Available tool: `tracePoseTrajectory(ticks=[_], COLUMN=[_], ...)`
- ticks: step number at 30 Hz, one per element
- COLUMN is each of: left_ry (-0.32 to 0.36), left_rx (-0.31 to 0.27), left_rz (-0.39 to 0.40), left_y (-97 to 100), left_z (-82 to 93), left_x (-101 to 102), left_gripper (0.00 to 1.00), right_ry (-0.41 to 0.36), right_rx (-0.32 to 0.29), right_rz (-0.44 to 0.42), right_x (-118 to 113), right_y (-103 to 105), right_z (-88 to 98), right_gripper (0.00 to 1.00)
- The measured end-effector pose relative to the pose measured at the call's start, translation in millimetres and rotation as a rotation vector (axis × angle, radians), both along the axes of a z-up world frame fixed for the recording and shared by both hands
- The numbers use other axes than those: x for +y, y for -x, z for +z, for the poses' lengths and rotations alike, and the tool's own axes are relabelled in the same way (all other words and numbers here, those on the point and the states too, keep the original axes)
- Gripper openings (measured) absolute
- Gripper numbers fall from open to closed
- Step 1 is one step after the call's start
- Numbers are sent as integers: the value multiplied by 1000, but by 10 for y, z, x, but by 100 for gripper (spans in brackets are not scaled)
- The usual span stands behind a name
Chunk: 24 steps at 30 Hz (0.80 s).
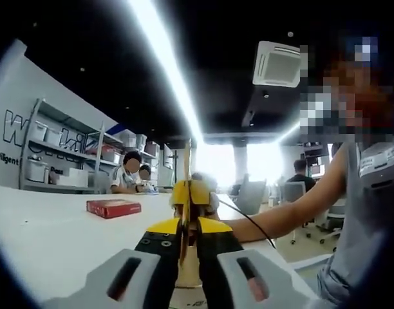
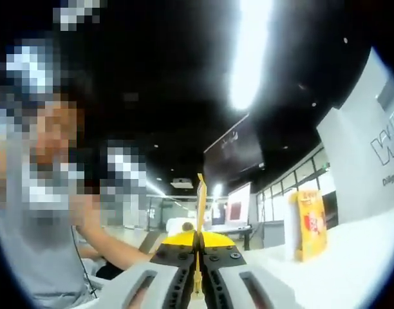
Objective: Tear open the coffee pouch, take out the coffee, and pour the coffee from the pouch into the cup
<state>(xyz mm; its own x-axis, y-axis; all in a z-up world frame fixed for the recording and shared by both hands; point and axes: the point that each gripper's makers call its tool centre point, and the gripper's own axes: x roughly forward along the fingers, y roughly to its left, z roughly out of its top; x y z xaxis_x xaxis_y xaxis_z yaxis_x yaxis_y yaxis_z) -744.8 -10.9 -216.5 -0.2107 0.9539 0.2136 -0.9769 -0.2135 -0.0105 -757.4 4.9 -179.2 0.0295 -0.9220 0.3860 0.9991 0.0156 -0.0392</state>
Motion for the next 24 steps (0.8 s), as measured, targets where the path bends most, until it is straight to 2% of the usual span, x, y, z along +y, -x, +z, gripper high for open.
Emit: tracePoseTrajectory(ticks=[8, 13, 17, 21, 23, 24], left_ry=[7, 14, 20, -7, -13, -23], left_rx=[7, -19, -10, -15, -58, -59], left_rz=[7, 2, -2, 26, 35, 36], left_y=[3, 9, -15, 44, 81, 87], left_z=[-14, -35, -39, 39, 55, 89], left_x=[-12, -10, 8, -59, -89, -105], left_gripper=[5, 5, 5, 5, 5, 5], right_ry=[18, 56, 48, 57, 80, 91], right_rx=[3, 8, -2, -4, -11, -16], right_rz=[26, 60, 80, 59, 42, 35], right_x=[1, -5, 5, 51, 100, 124], right_y=[22, 8, -20, 2, 43, 68], right_z=[-1, 23, -17, -8, 27, 41], right_gripper=[5, 25, 26, 26, 25, 25])
